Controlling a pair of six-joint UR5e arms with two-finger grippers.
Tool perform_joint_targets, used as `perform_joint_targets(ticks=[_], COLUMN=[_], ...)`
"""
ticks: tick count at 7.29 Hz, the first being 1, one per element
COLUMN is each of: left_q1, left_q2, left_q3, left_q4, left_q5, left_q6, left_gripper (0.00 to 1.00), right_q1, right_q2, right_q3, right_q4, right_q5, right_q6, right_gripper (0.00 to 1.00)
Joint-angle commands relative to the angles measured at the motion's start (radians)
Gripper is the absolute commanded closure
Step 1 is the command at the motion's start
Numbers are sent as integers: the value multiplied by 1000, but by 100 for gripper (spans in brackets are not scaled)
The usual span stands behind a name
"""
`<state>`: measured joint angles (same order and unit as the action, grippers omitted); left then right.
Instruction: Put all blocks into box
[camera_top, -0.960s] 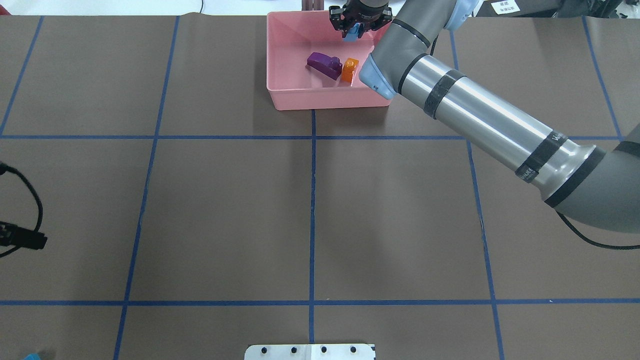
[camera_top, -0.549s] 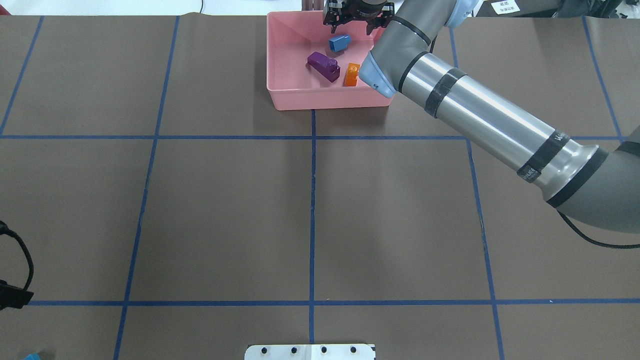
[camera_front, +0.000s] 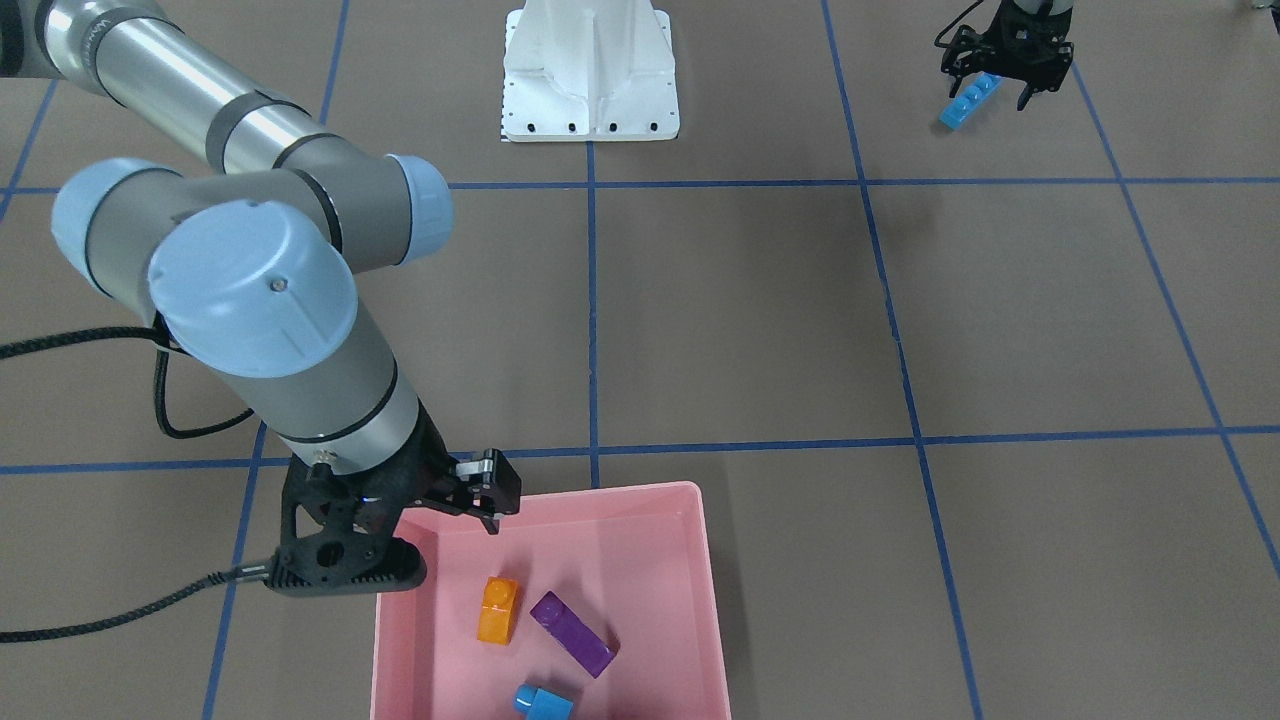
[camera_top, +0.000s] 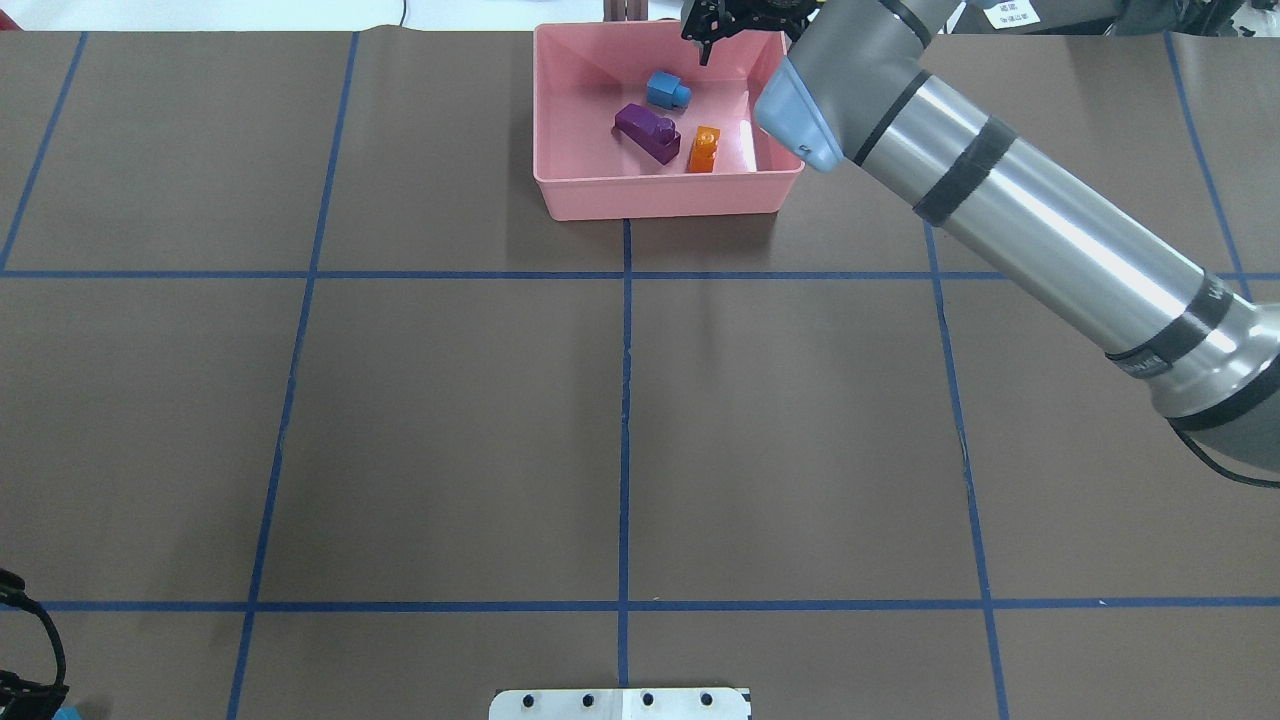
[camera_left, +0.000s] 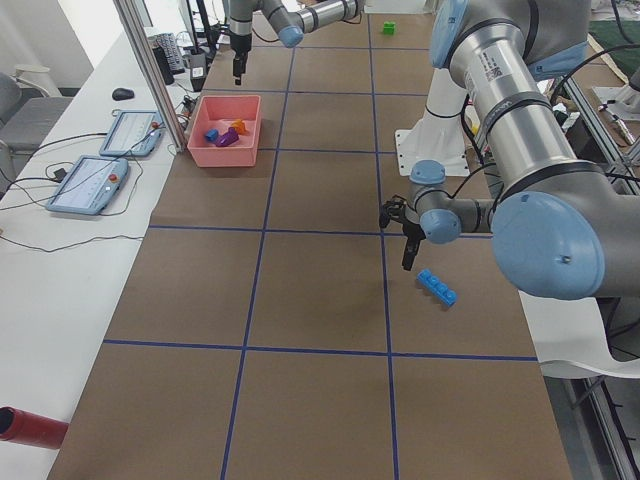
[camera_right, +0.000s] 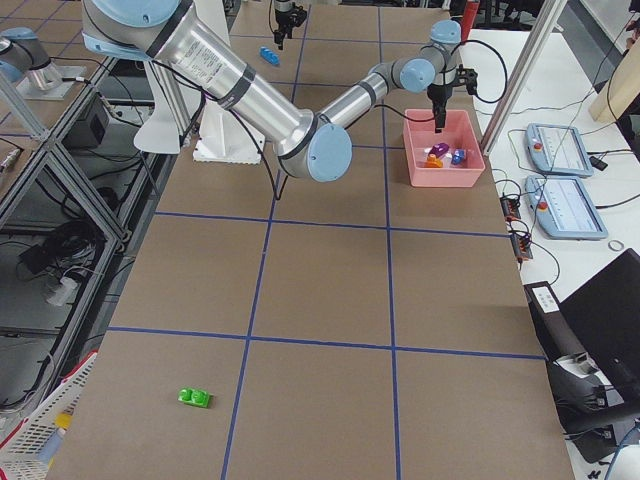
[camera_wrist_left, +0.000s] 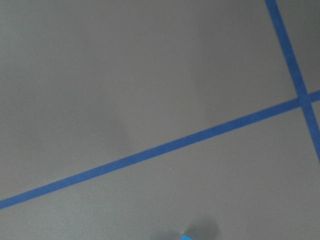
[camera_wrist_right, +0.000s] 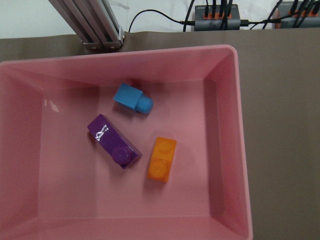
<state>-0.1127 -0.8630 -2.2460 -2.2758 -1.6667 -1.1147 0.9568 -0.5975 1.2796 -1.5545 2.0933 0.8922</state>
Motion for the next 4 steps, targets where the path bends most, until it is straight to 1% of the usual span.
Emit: perform_joint_targets(ticks=[1, 2, 3, 4], left_q1=[73, 97, 111, 128], left_q2=[10, 12, 12, 27], left_q3=[73, 86, 88, 88], left_q4=[-91, -100, -100, -112], left_q5=[36, 36, 36, 36], left_q6=[-31, -34, -36, -45], left_gripper=[0, 0, 0, 0], right_q1=[8, 8, 10, 20], right_q2=[-99, -179, -246, -278], right_q3=[244, 373, 471, 530], right_q4=[-274, -347, -405, -476], right_q5=[7, 7, 7, 7], right_q6=[-96, -140, -168, -221], right_gripper=[1, 1, 1, 1])
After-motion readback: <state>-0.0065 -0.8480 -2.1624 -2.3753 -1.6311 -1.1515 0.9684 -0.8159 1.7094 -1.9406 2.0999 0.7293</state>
